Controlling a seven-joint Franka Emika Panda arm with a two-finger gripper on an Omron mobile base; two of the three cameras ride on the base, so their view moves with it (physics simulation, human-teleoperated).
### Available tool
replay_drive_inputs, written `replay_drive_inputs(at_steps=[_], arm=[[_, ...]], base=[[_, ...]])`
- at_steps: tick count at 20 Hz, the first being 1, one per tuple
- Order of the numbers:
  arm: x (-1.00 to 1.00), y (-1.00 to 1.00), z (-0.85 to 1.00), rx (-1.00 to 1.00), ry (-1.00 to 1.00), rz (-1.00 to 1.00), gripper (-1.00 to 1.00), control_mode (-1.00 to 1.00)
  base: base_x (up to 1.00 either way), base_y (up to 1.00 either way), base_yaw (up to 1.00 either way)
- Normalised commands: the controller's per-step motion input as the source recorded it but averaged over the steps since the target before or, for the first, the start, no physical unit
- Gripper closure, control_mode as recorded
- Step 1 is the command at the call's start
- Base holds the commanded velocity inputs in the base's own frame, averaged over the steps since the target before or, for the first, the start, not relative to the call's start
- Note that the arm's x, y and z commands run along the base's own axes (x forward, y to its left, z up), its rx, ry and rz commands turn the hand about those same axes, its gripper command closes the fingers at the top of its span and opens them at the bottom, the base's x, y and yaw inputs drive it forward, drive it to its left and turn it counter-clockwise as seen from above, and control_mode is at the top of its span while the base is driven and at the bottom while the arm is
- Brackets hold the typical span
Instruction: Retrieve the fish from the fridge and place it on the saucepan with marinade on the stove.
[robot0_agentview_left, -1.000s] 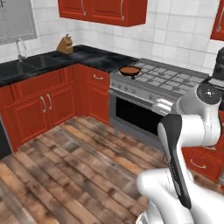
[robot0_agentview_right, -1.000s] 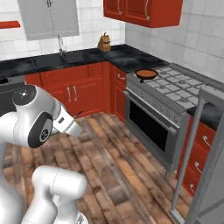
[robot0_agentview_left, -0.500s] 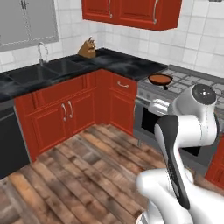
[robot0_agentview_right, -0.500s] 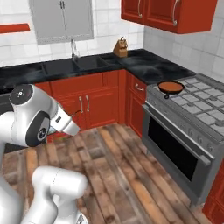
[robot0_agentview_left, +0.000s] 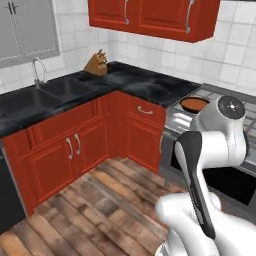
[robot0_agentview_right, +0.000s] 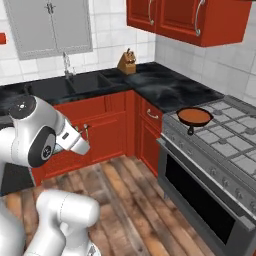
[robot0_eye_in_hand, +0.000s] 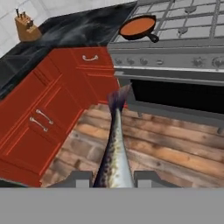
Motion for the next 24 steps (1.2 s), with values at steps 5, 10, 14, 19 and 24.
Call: replay_drive_inputs(at_steps=[5,10,14,19,24], arm=[[0.0,0.0,0.0,0.0,0.0,0.0,1.0,1.0],[0.0,0.0,0.0,0.0,0.0,0.0,1.0,1.0],[0.0,0.0,0.0,0.0,0.0,0.0,1.0,1.0],[0.0,0.0,0.0,0.0,0.0,0.0,1.0,1.0],[0.0,0.0,0.0,0.0,0.0,0.0,1.0,1.0]], base=[[1.0,-0.21,-0.38],[1.0,-0.08,-0.45],[0.92,0.0,-0.52],[0.19,0.34,-0.61],[0.0,0.49,-0.54]])
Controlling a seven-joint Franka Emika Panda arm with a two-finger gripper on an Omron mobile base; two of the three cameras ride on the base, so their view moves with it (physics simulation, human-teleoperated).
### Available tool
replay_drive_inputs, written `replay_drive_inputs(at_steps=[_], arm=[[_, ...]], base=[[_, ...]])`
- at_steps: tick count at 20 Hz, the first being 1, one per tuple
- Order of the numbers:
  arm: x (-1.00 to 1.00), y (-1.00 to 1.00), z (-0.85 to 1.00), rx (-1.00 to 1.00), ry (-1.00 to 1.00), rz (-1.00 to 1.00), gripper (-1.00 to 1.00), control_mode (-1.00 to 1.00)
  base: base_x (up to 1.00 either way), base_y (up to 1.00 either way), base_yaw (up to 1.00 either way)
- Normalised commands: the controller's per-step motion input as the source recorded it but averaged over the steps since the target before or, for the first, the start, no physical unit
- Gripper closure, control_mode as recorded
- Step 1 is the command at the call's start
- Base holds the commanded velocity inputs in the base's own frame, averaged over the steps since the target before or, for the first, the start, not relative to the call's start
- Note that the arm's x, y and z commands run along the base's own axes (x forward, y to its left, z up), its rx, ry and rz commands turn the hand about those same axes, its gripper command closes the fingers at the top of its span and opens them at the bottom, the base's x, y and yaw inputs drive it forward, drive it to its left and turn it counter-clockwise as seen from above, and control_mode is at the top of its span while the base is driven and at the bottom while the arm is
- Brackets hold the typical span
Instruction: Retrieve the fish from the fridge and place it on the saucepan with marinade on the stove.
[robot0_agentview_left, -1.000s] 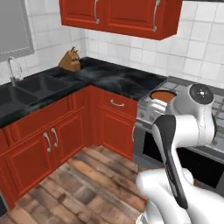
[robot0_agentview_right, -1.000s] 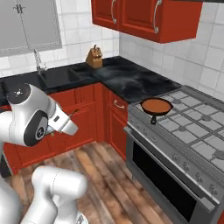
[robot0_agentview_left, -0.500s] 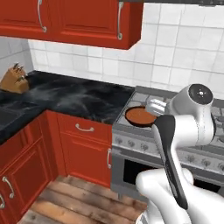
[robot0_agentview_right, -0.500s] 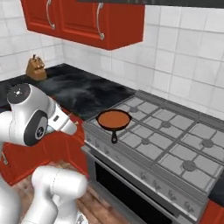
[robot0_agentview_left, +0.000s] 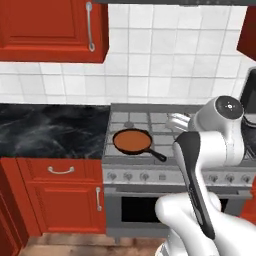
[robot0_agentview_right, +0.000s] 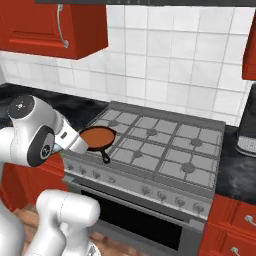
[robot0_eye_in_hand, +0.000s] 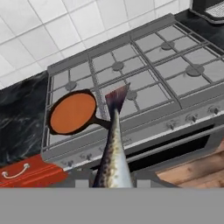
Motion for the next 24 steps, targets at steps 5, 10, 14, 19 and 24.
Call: replay_drive_inputs(at_steps=[5,10,14,19,24], arm=[[0.0,0.0,0.0,0.0,0.0,0.0,1.0,1.0],[0.0,0.0,0.0,0.0,0.0,0.0,1.0,1.0],[0.0,0.0,0.0,0.0,0.0,0.0,1.0,1.0],[0.0,0.0,0.0,0.0,0.0,0.0,1.0,1.0],[0.0,0.0,0.0,0.0,0.0,0.0,1.0,1.0]], base=[[0.11,0.63,-0.41],[0.02,1.0,-0.11],[0.0,0.44,0.01],[0.29,-0.05,0.02],[0.66,-0.17,0.02]])
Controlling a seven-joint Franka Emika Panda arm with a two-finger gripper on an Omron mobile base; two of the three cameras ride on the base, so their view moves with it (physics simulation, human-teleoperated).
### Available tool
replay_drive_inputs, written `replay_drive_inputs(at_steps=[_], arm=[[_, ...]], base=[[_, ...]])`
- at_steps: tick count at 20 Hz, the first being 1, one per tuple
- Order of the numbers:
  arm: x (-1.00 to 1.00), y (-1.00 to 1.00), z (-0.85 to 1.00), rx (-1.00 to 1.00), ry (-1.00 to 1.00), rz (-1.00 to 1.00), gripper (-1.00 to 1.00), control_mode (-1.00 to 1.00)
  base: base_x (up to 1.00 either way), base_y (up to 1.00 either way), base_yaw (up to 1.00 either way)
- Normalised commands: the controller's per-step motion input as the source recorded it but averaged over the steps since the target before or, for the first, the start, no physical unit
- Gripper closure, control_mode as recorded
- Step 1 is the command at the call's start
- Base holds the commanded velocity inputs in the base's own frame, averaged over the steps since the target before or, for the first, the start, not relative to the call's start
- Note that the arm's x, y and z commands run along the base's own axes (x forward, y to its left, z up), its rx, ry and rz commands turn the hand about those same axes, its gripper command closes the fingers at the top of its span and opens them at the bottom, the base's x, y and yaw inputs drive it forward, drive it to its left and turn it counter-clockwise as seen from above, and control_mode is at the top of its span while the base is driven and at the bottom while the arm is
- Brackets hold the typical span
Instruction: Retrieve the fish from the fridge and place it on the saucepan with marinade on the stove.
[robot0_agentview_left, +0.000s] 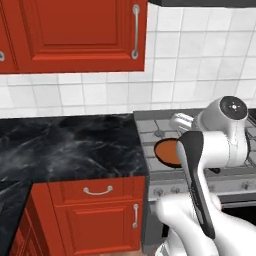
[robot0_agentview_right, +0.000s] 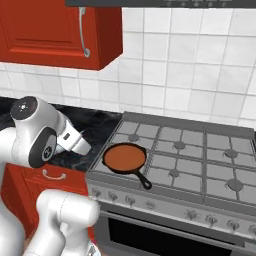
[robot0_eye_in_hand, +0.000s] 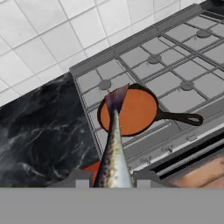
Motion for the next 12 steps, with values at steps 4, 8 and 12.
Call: replay_drive_inputs(at_steps=[4,8,12], arm=[[0.0,0.0,0.0,0.0,0.0,0.0,1.0,1.0],[0.0,0.0,0.0,0.0,0.0,0.0,1.0,1.0],[0.0,0.0,0.0,0.0,0.0,0.0,1.0,1.0]], base=[[0.68,-0.22,0.0],[0.41,-0.49,0.0],[0.44,-0.38,0.0]])
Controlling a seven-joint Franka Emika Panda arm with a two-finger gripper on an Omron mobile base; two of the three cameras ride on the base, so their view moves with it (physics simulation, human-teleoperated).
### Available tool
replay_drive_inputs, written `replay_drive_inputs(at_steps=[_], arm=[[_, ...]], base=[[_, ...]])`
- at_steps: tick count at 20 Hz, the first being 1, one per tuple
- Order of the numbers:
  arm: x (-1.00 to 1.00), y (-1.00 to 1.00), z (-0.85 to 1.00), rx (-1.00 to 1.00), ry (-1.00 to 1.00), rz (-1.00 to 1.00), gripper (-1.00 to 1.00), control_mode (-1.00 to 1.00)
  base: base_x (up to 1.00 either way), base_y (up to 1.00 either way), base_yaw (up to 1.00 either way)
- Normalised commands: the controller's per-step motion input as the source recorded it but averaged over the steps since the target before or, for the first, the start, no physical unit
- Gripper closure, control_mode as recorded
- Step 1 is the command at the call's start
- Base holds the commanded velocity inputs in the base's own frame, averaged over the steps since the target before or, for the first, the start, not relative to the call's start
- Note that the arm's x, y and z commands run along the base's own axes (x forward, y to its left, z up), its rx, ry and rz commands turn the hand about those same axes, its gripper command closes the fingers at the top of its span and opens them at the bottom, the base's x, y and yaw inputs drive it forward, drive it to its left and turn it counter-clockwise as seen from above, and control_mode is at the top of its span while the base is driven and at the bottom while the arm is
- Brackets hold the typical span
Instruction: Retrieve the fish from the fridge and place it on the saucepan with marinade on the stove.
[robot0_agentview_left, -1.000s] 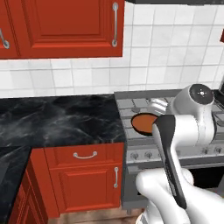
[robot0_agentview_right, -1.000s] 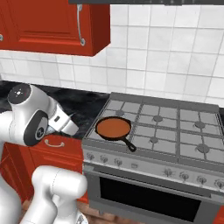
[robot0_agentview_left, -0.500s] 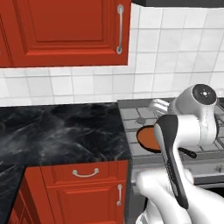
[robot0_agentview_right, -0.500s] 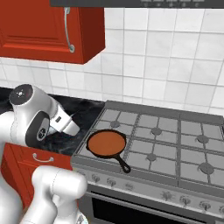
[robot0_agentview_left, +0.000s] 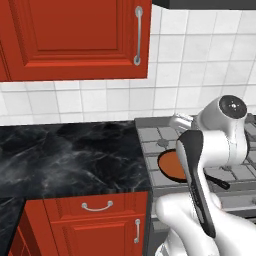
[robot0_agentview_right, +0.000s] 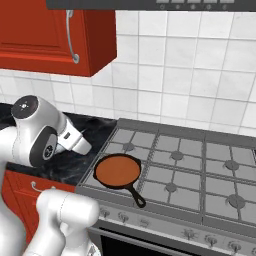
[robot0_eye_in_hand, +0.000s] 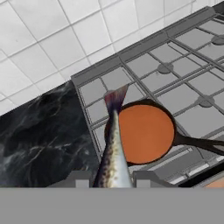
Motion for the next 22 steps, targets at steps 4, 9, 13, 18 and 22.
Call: replay_drive_inputs(at_steps=[4,9,13,18,22], arm=[[0.28,-0.71,-0.26,0.09,0.54,0.0,1.0,-1.0],[0.43,-0.7,-0.46,0.06,0.58,0.0,1.0,-1.0],[0.15,-0.21,-0.28,0.0,0.2,0.0,1.0,-1.0],[0.12,0.0,-0.37,-0.02,0.0,0.0,1.0,-1.0],[0.24,0.0,-0.56,-0.02,-0.02,0.0,1.0,-1.0]], base=[[0.0,0.0,0.0],[0.0,0.0,0.0],[0.0,0.0,0.0],[0.0,0.0,0.0],[0.0,0.0,0.0]])
